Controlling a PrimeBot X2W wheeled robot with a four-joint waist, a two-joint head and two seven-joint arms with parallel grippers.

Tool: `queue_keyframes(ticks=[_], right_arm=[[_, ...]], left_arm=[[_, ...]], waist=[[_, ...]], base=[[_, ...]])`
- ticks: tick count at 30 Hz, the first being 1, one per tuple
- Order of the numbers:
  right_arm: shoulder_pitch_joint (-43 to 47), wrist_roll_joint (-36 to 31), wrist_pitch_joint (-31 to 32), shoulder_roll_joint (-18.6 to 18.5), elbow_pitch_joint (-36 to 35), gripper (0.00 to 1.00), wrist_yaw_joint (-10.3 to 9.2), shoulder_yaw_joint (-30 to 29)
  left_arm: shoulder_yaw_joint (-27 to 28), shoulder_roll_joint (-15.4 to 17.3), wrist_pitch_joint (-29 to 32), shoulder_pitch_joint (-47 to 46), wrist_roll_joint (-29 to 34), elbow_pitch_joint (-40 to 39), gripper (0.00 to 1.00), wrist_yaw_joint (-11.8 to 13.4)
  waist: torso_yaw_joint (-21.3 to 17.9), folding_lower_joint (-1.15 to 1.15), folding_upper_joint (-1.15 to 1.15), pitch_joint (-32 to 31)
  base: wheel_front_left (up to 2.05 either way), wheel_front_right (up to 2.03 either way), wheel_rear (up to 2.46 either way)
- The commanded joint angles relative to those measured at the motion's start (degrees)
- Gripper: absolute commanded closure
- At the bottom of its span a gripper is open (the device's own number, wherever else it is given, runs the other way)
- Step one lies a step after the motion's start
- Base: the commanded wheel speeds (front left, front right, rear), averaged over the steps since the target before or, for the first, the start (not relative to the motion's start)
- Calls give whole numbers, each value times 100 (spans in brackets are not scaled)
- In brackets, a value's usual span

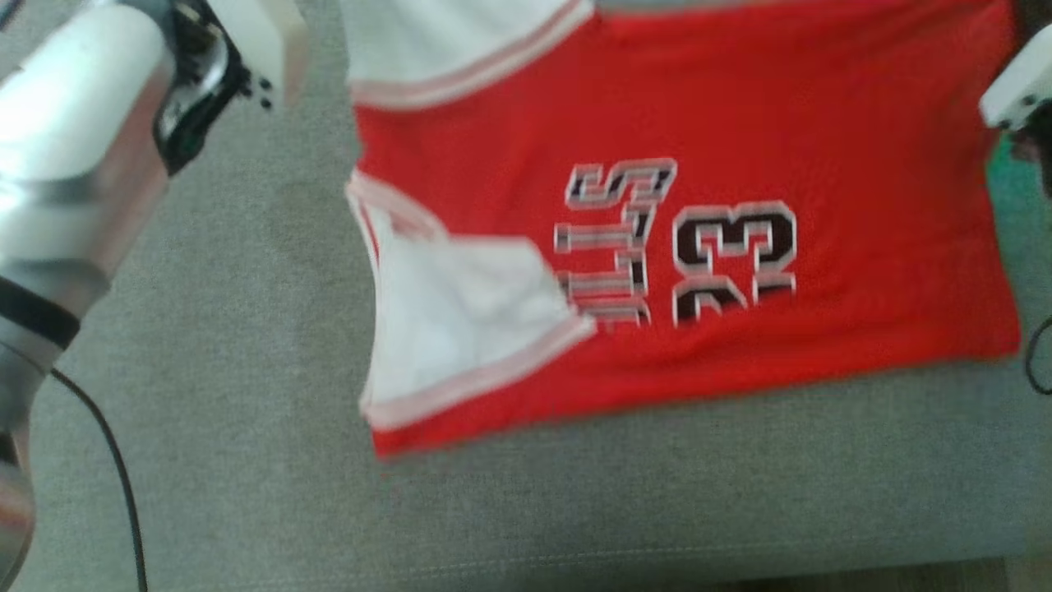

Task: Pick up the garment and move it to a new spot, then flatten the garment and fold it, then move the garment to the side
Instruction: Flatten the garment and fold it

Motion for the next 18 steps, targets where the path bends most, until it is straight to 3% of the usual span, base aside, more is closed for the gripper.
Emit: queue_keyframes(ticks=[1, 10, 18], right_arm=[[-156, 67, -162, -106, -119, 100, 39, -16], [63, 317, -388, -177, 6, 100, 39, 126], [856, 871, -527, -362, -372, 100, 39, 291]], left_arm=[[314, 161, -181, -443, -2, 39, 100, 58], [139, -26, -244, -184, -150, 175, 100, -98], [26, 364, -374, 577, -299, -592, 100, -39]], waist=[[-19, 0, 0, 4], [43, 0, 0, -160], [210, 0, 0, -467]], base=[[0, 0, 0], [0, 0, 0], [0, 0, 0]])
